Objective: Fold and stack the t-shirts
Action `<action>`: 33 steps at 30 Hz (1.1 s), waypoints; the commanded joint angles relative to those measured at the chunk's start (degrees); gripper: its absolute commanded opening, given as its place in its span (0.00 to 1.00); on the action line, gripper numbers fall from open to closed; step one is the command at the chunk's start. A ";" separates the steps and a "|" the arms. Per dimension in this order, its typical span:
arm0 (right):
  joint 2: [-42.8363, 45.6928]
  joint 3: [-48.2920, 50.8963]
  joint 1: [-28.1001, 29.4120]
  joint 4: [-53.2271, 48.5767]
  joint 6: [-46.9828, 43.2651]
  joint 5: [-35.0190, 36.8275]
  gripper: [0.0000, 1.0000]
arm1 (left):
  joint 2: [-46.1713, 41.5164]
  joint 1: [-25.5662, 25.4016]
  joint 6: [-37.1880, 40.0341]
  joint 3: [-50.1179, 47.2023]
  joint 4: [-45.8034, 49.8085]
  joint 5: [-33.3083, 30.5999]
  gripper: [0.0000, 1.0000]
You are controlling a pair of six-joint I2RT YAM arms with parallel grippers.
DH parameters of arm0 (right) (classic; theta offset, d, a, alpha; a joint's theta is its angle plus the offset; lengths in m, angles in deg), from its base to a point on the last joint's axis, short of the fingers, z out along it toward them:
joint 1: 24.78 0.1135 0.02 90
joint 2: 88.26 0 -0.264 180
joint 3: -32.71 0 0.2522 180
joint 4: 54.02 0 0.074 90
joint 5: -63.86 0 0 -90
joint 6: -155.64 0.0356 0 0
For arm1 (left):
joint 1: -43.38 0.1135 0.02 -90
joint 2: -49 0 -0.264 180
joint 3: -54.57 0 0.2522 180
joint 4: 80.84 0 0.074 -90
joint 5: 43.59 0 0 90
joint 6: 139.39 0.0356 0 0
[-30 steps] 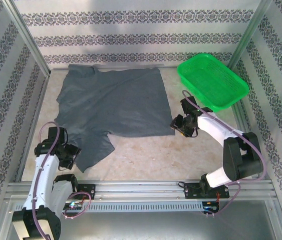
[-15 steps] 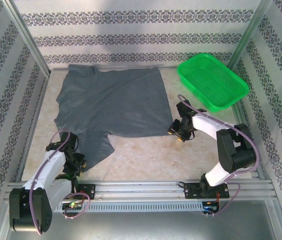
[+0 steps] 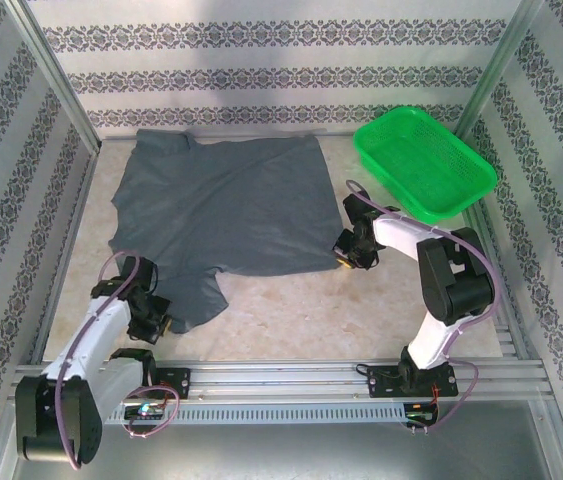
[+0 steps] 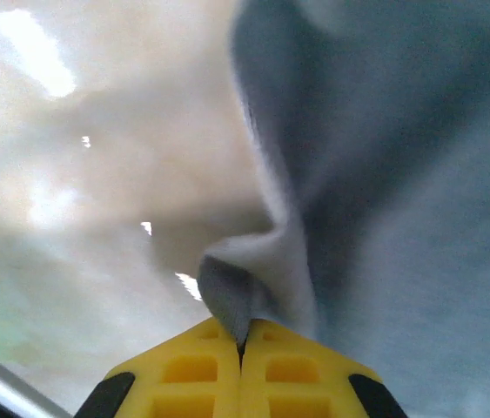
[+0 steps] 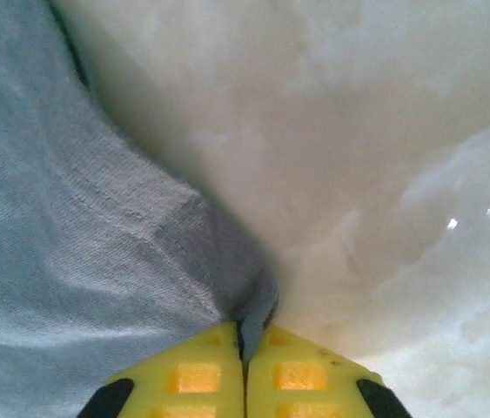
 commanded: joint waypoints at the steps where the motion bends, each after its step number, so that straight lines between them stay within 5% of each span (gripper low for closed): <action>1: 1.50 -0.38 0.17 -3.37 -0.39 5.19 0.00 | -3.27 -1.03 -1.47 1.34 1.16 1.42 0.00; 13: 19.10 11.03 -4.04 -16.29 -3.02 7.55 0.00 | -8.61 -13.88 -12.45 0.09 8.20 -0.39 0.00; 20: 25.44 17.06 -3.94 -17.75 -1.78 4.75 0.00 | -12.72 -16.69 -16.22 0.00 10.23 -2.82 0.00; 33: 27.43 13.69 -7.11 -17.98 2.44 -0.94 0.00 | -2.72 -16.35 -5.58 13.12 -4.15 -11.79 0.00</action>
